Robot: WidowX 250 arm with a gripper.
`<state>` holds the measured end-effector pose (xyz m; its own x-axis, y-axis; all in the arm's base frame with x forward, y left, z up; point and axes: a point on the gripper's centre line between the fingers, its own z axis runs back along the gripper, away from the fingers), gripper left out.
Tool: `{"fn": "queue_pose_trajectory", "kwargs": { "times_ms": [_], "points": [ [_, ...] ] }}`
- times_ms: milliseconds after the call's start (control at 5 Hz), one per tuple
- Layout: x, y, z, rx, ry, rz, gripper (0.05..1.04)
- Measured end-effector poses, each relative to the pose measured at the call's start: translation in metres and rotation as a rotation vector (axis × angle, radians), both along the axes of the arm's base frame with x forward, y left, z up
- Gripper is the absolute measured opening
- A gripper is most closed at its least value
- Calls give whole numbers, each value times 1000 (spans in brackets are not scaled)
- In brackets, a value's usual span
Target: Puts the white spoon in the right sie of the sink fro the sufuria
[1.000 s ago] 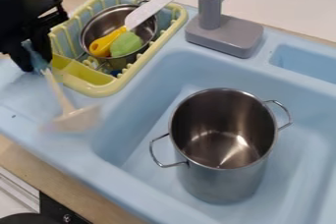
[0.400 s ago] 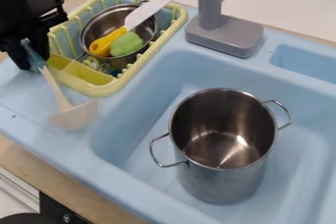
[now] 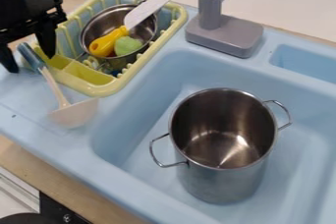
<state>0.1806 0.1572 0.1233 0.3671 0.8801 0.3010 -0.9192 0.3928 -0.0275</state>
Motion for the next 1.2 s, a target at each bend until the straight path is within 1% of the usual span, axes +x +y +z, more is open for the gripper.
{"fn": "queue_pose_trajectory", "kwargs": {
  "times_ms": [200,400,600,800,1000,1200],
  "points": [
    [2,1,5,-4,-2,0,1003],
    [3,-4,7,-11,-7,-12,998],
    [1,-7,9,-7,5,-10,998],
    [-1,-9,20,4,12,-12,998],
    [1,-12,32,-25,21,-29,998],
    [10,-22,36,-46,7,-80,998]
  ]
}}
